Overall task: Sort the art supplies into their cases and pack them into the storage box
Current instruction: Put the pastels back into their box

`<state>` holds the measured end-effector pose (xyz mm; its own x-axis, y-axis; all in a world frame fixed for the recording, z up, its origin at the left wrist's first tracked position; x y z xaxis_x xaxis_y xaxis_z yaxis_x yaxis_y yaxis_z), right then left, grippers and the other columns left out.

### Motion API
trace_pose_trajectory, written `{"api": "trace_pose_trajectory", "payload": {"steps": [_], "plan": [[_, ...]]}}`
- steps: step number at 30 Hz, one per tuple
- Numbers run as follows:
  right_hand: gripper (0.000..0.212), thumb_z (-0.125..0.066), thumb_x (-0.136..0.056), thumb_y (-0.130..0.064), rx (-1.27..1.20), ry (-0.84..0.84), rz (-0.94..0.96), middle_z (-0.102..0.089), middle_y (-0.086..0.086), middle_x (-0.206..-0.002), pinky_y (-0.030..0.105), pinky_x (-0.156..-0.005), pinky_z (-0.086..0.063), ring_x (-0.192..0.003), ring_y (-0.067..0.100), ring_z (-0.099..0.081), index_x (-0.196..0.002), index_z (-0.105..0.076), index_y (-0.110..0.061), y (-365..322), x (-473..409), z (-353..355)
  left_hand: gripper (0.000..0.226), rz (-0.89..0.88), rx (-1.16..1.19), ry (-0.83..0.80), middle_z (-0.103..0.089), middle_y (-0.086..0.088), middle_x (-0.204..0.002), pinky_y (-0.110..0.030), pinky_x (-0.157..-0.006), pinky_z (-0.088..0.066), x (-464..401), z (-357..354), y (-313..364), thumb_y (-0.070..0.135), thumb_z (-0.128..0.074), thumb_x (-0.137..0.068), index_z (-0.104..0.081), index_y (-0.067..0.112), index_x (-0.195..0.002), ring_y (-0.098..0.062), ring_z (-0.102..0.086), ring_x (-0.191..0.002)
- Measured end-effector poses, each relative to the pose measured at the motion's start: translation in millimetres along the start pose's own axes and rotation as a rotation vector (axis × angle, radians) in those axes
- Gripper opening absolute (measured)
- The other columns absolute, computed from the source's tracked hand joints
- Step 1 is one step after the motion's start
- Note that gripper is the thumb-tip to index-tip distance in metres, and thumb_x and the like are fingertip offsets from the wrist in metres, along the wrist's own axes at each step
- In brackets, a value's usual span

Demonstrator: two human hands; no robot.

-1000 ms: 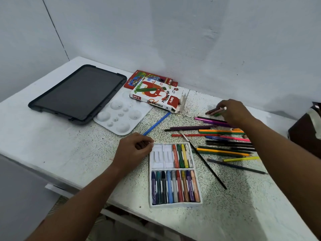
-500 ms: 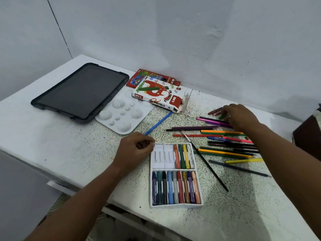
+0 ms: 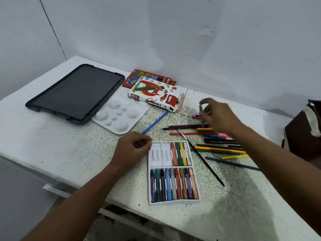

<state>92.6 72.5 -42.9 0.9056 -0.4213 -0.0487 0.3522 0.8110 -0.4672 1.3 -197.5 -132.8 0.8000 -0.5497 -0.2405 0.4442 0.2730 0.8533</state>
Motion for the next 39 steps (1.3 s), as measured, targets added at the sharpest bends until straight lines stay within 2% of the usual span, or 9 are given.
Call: {"api": "trace_pose_trajectory", "payload": {"steps": [3, 5, 7, 12, 20, 26, 31, 34, 39], "plan": [[0.032, -0.059, -0.093, -0.025, -0.075, -0.245, 0.008, -0.07, -0.007, -0.09, 0.012, -0.056, -0.04, -0.067, -0.004, -0.062, -0.125, -0.054, -0.022, -46.0, 31.1, -15.5, 0.015, 0.01, 0.014, 0.001, -0.067, 0.006, -0.078, -0.017, -0.064, -0.049, 1.0, 0.1, 0.6, 0.013, -0.078, -0.078, -0.076, 0.024, -0.087, -0.012, -0.061, -0.071], [0.033, -0.062, -0.091, -0.029, -0.118, -0.358, 0.001, -0.07, -0.005, -0.097, 0.015, -0.06, -0.048, -0.072, 0.0, -0.065, -0.123, -0.056, -0.023, -67.9, 47.4, -26.0, 0.014, 0.009, 0.008, -0.002, -0.067, 0.006, -0.078, -0.017, -0.064, -0.049, 1.1, 0.4, 1.0, 0.013, -0.077, -0.079, -0.076, 0.023, -0.088, -0.011, -0.061, -0.072], [0.035, -0.063, -0.091, -0.03, -0.056, -0.418, 0.008, -0.069, -0.001, -0.108, 0.023, -0.071, -0.053, -0.081, 0.007, -0.065, -0.124, -0.057, -0.022, -81.2, 55.9, -36.8, 0.013, -0.004, -0.004, -0.009, -0.067, 0.005, -0.079, -0.017, -0.064, -0.049, 1.3, 1.0, 1.3, 0.014, -0.077, -0.079, -0.076, 0.023, -0.088, -0.011, -0.061, -0.072], [0.03, -0.061, -0.091, -0.027, 0.09, -0.369, -0.024, -0.067, 0.004, -0.111, 0.025, -0.072, -0.044, -0.085, 0.015, -0.057, -0.119, -0.062, -0.017, -91.2, 62.3, -52.9, 0.012, -0.024, -0.006, -0.002, -0.067, 0.004, -0.077, -0.016, -0.063, -0.048, 1.8, 1.5, 2.2, 0.012, -0.077, -0.079, -0.076, 0.019, -0.088, -0.012, -0.061, -0.072], [0.025, -0.059, -0.092, -0.029, 0.177, -0.281, -0.038, -0.068, 0.006, -0.105, 0.029, -0.072, -0.047, -0.084, 0.02, -0.059, -0.11, -0.065, -0.014, -90.8, 65.7, -61.9, 0.013, -0.029, -0.013, 0.01, -0.066, 0.006, -0.075, -0.01, -0.063, -0.045, 1.7, 0.4, 2.9, 0.012, -0.077, -0.079, -0.075, 0.021, -0.088, -0.011, -0.061, -0.072], [0.031, -0.061, -0.09, -0.025, 0.176, -0.295, -0.012, -0.067, 0.005, -0.11, 0.032, -0.08, -0.05, -0.096, 0.023, -0.061, -0.12, -0.061, -0.019, -88.5, 71.2, -52.3, 0.012, -0.021, -0.001, 0.003, -0.066, 0.007, -0.076, -0.01, -0.063, -0.045, 2.1, 1.0, 3.3, 0.011, -0.077, -0.079, -0.076, 0.019, -0.088, -0.009, -0.061, -0.072], [0.034, -0.067, -0.087, -0.029, 0.169, -0.358, 0.036, -0.067, 0.0, -0.109, 0.025, -0.072, -0.041, -0.084, 0.014, -0.054, -0.12, -0.063, -0.021, -86.5, 79.9, -47.9, 0.012, -0.015, 0.0, -0.003, -0.066, 0.007, -0.076, -0.009, -0.063, -0.045, 2.3, 1.0, 3.0, 0.011, -0.076, -0.079, -0.076, 0.018, -0.089, -0.008, -0.061, -0.072], [0.032, -0.068, -0.086, -0.033, 0.151, -0.337, 0.035, -0.068, 0.002, -0.11, 0.028, -0.072, -0.045, -0.085, 0.016, -0.058, -0.115, -0.066, -0.021, -86.1, 82.6, -50.1, 0.013, -0.015, 0.0, -0.005, -0.067, 0.006, -0.077, -0.011, -0.063, -0.046, 2.6, 1.5, 2.8, 0.011, -0.076, -0.079, -0.076, 0.019, -0.089, -0.009, -0.061, -0.072], [0.033, -0.069, -0.085, -0.032, 0.121, -0.3, 0.046, -0.067, 0.003, -0.114, 0.035, -0.083, -0.051, -0.095, 0.019, -0.062, -0.115, -0.066, -0.019, -85.5, 83.4, -51.2, 0.013, -0.018, -0.007, -0.003, -0.067, 0.006, -0.077, -0.013, -0.064, -0.047, 1.9, 0.9, 2.1, 0.012, -0.076, -0.079, -0.076, 0.02, -0.089, -0.009, -0.061, -0.072]]}}
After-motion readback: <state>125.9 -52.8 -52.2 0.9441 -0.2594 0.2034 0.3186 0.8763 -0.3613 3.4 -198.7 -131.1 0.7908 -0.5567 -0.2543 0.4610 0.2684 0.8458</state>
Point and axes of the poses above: each hand's wrist, its own x-axis away from the middle knuckle, its own z-axis out of the back of the hand, y = z × x, the point moved 1 cm from there along -x, towards the middle knuckle
